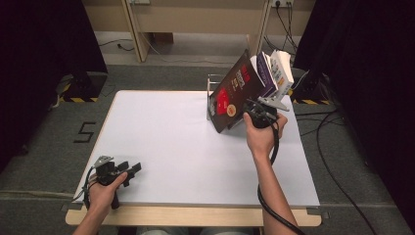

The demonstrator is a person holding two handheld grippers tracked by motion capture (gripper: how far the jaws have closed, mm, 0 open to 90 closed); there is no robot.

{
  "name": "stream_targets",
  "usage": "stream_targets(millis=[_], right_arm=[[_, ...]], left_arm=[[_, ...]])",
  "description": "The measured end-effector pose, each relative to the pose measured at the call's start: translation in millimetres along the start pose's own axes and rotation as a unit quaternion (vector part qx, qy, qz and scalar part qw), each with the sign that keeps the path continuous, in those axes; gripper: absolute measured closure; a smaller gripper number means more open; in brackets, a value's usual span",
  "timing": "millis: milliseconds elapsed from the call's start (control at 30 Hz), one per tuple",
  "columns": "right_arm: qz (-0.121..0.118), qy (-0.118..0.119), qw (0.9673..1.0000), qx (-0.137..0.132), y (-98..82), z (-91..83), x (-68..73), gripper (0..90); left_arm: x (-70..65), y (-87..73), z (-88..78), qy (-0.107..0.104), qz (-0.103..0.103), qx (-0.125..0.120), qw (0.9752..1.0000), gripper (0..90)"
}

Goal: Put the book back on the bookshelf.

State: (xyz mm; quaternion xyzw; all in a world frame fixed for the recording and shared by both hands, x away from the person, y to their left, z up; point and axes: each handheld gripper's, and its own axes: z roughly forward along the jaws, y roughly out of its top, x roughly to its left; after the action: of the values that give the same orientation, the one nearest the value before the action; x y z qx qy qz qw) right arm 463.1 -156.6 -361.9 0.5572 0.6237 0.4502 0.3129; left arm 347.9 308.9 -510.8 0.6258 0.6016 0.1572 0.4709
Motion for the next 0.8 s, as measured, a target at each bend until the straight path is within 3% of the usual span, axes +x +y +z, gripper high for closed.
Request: stream_targets(millis=[800], right_arm=[[-0.006, -0.002, 0.9999, -0.010, -4.5, -14.0, -1.6, 56.4]], left_arm=[[-0.3, -0.1, 0.1, 0.000, 0.001, 0.000, 1.0000, 34.9]])
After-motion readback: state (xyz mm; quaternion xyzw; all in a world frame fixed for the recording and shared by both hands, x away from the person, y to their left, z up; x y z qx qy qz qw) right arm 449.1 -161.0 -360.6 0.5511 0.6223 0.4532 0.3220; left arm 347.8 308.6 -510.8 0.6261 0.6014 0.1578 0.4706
